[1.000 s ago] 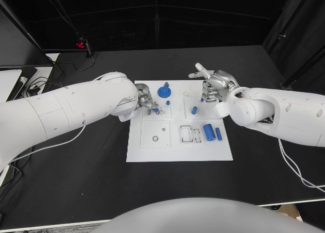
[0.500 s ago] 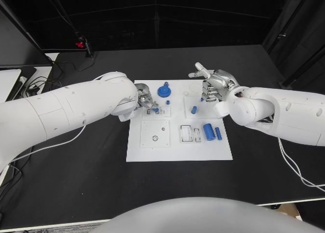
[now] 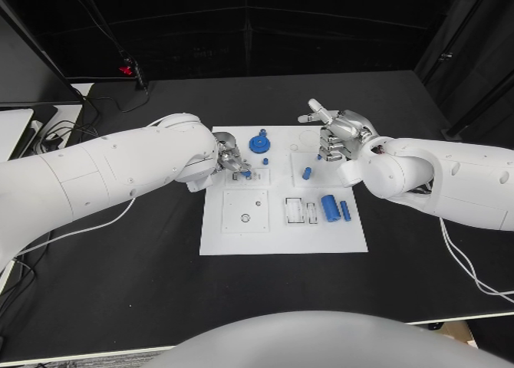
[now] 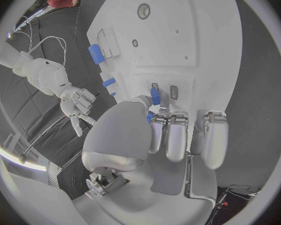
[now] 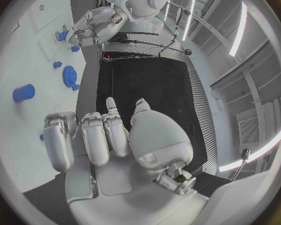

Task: Assemble the parts on the task board

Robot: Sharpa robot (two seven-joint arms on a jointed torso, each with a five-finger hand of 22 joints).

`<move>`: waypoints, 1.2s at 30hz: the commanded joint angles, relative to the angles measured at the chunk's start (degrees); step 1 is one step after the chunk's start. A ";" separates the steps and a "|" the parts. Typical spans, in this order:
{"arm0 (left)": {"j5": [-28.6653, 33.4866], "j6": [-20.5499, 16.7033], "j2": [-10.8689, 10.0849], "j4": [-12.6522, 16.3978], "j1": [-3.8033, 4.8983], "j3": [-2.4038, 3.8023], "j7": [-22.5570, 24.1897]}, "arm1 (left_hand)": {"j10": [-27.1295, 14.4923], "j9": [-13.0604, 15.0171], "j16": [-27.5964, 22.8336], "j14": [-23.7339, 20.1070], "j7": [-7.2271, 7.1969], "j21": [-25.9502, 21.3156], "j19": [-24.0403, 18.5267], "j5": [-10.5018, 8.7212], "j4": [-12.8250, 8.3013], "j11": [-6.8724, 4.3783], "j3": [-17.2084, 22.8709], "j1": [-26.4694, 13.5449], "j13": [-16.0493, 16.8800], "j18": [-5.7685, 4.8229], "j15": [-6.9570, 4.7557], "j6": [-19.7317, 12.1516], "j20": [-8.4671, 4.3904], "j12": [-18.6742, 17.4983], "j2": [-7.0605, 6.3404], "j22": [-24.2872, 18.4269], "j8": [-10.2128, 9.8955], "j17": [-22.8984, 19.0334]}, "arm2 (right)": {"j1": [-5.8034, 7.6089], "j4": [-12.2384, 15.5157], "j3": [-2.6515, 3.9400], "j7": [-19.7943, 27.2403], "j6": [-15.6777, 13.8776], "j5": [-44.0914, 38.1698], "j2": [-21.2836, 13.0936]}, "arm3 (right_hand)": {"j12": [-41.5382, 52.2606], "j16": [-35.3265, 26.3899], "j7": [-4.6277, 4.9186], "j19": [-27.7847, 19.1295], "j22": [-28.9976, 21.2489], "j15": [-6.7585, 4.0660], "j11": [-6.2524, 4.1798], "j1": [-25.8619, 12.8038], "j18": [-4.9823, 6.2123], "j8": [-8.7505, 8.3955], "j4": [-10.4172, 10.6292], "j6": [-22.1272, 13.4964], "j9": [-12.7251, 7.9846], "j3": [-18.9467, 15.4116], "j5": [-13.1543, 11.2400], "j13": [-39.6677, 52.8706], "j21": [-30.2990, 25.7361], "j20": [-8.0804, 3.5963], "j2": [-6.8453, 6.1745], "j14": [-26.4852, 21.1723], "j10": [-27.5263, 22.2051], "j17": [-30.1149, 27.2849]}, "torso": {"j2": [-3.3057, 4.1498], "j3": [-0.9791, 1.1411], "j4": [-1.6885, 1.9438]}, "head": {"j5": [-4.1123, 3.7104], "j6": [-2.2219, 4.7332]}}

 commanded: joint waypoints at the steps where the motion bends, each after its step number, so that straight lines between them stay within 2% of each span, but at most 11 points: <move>1: -0.29 1.71 -0.02 0.11 -0.28 -0.18 -0.73 | 6.09 0.20 0.05 5.99 -0.56 0.18 5.98 0.13 -3.44 0.27 3.76 -0.41 15.02 -0.37 0.23 0.04 0.12 0.19 0.27 15.09 0.22 15.09 | 0.04 0.10 0.03 0.59 0.53 0.05 -0.04 | 0.15 0.14 3.33 4.86 14.55 -0.13 0.09 -0.20 -0.04 0.29 0.14 -0.52 -0.05 0.24 0.30 15.08 -0.23 -0.33 0.58 5.95 6.06 15.10 | 0.01 0.02 -0.02 | 0.00 0.03; 27: -0.28 1.95 -0.21 0.50 -0.45 -0.18 -0.16 | 6.09 0.25 0.05 5.99 -0.60 0.18 5.98 0.18 -3.53 0.26 3.89 -0.43 15.02 -0.37 0.23 0.05 0.13 0.19 0.22 15.09 0.28 15.09 | -0.02 -0.11 0.03 0.62 0.55 0.05 -0.09 | 0.15 0.14 3.33 4.86 14.55 -0.13 0.09 -0.20 -0.04 0.29 0.14 -0.52 -0.05 0.24 0.30 15.08 -0.23 -0.33 0.58 5.95 6.06 15.10 | 0.04 0.02 0.03 | 0.16 -0.03; 36: -0.28 1.61 -0.18 0.48 -0.45 -0.18 -0.22 | 6.09 0.26 0.05 5.99 -0.60 0.18 5.98 0.19 -3.52 0.26 3.92 -0.47 15.02 -0.37 0.24 0.03 0.13 0.19 0.20 15.09 0.28 15.09 | -0.04 -0.11 0.03 0.63 0.57 0.05 -0.03 | 0.15 0.14 3.33 4.86 14.55 -0.13 0.09 -0.20 -0.04 0.29 0.14 -0.52 -0.05 0.24 0.30 15.08 -0.23 -0.33 0.58 5.95 6.06 15.10 | 0.04 -0.02 -0.12 | 0.22 -0.03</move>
